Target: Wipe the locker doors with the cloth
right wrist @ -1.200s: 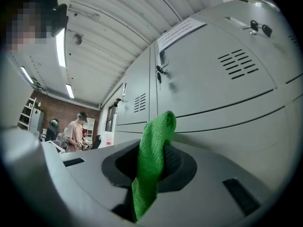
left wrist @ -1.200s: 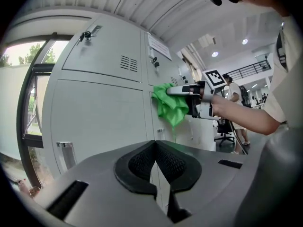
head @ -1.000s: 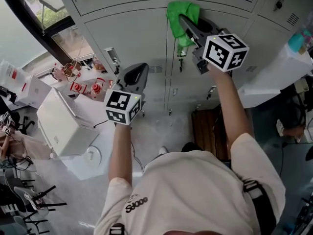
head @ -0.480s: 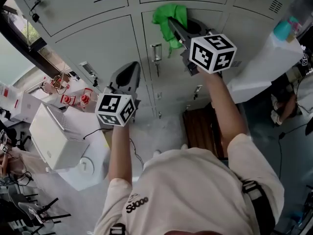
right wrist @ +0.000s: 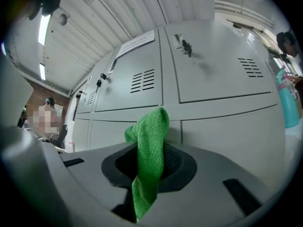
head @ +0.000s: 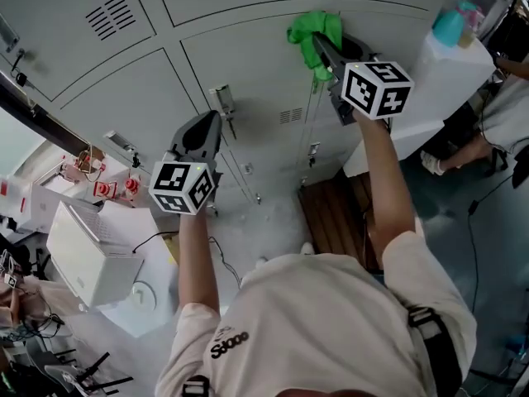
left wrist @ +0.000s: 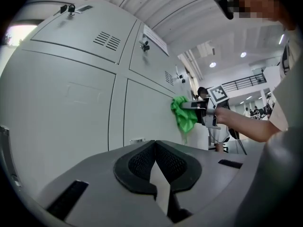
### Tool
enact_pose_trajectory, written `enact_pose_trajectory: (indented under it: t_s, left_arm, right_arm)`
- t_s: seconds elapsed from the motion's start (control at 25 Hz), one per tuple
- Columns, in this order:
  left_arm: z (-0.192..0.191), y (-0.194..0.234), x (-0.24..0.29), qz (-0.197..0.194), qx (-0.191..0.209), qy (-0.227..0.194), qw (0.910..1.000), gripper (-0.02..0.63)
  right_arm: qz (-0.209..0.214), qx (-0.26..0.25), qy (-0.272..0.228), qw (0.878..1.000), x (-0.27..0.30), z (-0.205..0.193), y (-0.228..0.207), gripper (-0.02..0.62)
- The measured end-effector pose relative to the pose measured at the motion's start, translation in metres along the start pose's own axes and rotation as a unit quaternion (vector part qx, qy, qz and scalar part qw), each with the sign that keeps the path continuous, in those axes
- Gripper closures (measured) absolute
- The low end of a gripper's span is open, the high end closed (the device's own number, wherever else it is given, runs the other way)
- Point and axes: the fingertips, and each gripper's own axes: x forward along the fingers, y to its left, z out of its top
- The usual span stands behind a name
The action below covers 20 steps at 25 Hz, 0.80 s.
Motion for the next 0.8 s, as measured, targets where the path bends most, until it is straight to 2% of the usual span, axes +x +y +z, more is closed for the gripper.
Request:
enact_pose_trajectory:
  t_s: [0.16,0.32,0.44,0.56,0.8]
  left_arm:
    - [-0.005,-0.007,0.006,-0.005,-0.001,0.006,1.0000,0.588]
    - [-0.010,-0.004,0.001,0.004,-0.002,0.013,0.9999,0.588]
    - [-0.012,0.002,-0.009,0.018,0.000,0.021,0.9996,0.588]
    - [-0.013,0.009,-0.027,0.034,0.005,0.026,0.9991,0.588]
    - [-0.015,0.031,-0.065,0.065,0.005,0.031,0.9974,0.588]
  right_arm:
    - [-0.027,0.012,-0.001,1.000,-0.011,-0.001,-0.025,0.538]
    - [-0.014,-0.011,-0.015,1.000,-0.012,0.002,-0.010,0.538]
    - [0.025,-0.030,-0.031,0.999,-0.006,0.005,0.025,0.538]
    - [0.076,-0.025,-0.038,0.996,0.011,0.004,0.070,0.538]
    - [0.167,-0.040,-0.029,0.985,0.053,-0.016,0.173,0.538]
